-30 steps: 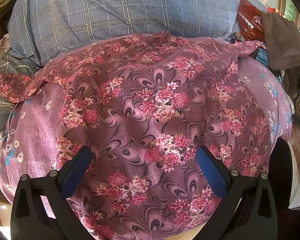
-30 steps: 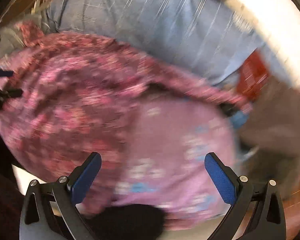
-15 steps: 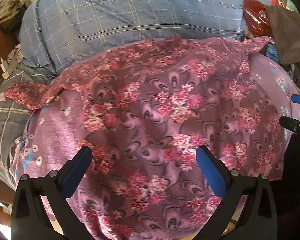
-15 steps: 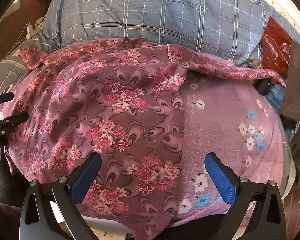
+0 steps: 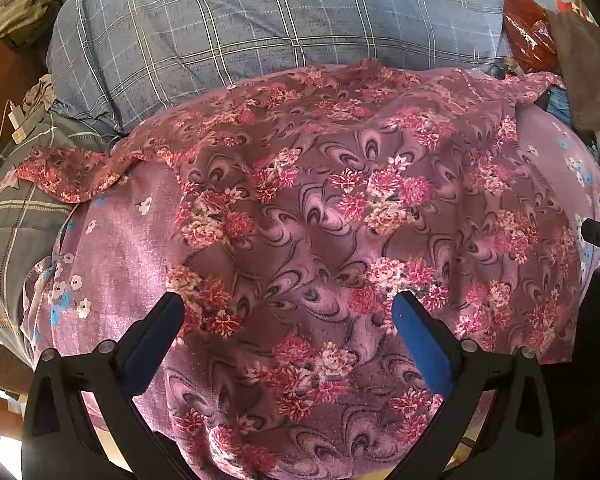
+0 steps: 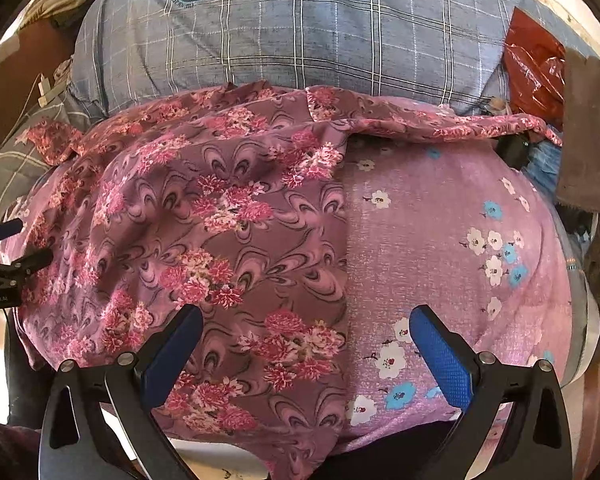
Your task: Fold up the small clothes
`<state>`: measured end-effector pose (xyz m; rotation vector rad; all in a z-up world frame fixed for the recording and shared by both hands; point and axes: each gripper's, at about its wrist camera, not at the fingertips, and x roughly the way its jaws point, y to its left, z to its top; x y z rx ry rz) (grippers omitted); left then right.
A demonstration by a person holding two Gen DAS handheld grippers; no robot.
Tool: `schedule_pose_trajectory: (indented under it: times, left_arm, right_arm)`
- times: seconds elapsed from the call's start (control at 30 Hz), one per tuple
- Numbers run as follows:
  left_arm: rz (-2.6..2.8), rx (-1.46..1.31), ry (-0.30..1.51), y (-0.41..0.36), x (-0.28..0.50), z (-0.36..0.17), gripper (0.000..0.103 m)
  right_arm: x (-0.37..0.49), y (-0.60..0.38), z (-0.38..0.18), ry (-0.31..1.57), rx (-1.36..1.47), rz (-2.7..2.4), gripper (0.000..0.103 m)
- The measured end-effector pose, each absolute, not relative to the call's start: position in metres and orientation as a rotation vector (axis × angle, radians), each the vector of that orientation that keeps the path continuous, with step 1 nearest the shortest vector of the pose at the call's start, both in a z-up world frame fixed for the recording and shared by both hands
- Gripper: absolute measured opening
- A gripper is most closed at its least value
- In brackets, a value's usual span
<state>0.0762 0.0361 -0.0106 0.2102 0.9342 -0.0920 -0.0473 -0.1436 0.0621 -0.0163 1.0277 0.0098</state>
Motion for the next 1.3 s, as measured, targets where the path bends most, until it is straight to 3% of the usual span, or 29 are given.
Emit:
schedule_pose_trajectory:
  times: [0.23, 0.37, 0.63, 0.7, 0.77, 0.83, 0.87, 0.9, 0.93, 0.97, 1.0, 1.07, 1.13, 1.17, 1.2, 1.3]
  left_arm:
    - [-0.092, 0.19, 0.948, 0.039, 0.08, -0.012, 0.103]
    - [-0.076, 0.145, 0.946, 0.061, 0.085, -0.003, 0.103]
    - [0.105, 0.023, 1.027, 0.139, 0.1, -0.01, 0.103]
    - [0.075, -0.025, 1.086, 0.143, 0.098, -0.024, 0.103]
    - [0.009, -0.062, 1.145, 0.139, 0.097, -0.036, 0.103]
    - [-0.066, -0.051, 1.185, 0.127, 0.097, -0.048, 0.103]
    - [-0.092, -0.026, 1.189, 0.119, 0.095, -0.052, 0.096]
    - [-0.115, -0.009, 1.192, 0.113, 0.095, -0.053, 0.069]
    - [-0.144, -0.005, 1.207, 0.108, 0.096, -0.054, 0.05]
    - [-0.173, -0.016, 1.225, 0.107, 0.098, -0.053, 0.022]
    - [-0.191, -0.043, 1.237, 0.108, 0.1, -0.047, 0.018]
    - [-0.169, -0.066, 1.207, 0.12, 0.101, -0.033, 0.018]
    - [-0.127, -0.072, 1.168, 0.138, 0.099, -0.019, 0.035]
    - [-0.103, -0.076, 1.161, 0.146, 0.097, -0.017, 0.058]
    - [-0.076, -0.092, 1.15, 0.155, 0.095, -0.017, 0.072]
    - [-0.113, -0.164, 1.212, 0.167, 0.089, -0.031, 0.072]
  right_arm:
    - [-0.049, -0.146, 0.064, 1.015, 0.012, 0.036, 0.102]
    - [-0.049, -0.161, 0.065, 1.024, 0.061, 0.034, 0.092]
    - [-0.051, -0.2, 0.041, 1.109, 0.175, 0.01, 0.084]
    - [-0.05, -0.191, 0.031, 1.141, 0.167, 0.049, 0.08]
    - [-0.05, -0.177, 0.016, 1.185, 0.132, 0.097, 0.067]
    - [-0.052, -0.163, 0.008, 1.184, 0.057, 0.112, 0.061]
    - [-0.055, -0.158, 0.009, 1.165, 0.019, 0.123, 0.034]
    - [-0.056, -0.154, 0.01, 1.153, -0.004, 0.144, 0.015]
    - [-0.058, -0.152, 0.011, 1.153, -0.001, 0.173, 0.006]
    - [-0.059, -0.153, 0.013, 1.153, 0.009, 0.18, 0.005]
    - [-0.06, -0.154, 0.017, 1.145, 0.017, 0.187, 0.005]
    - [-0.069, -0.166, 0.037, 1.09, 0.058, 0.199, 0.004]
    - [-0.079, -0.189, 0.054, 1.046, 0.107, 0.15, 0.003]
    - [-0.08, -0.197, 0.053, 1.052, 0.125, 0.128, 0.003]
    - [-0.082, -0.205, 0.05, 1.061, 0.149, 0.108, 0.003]
    - [-0.083, -0.21, 0.032, 1.124, 0.223, 0.122, 0.005]
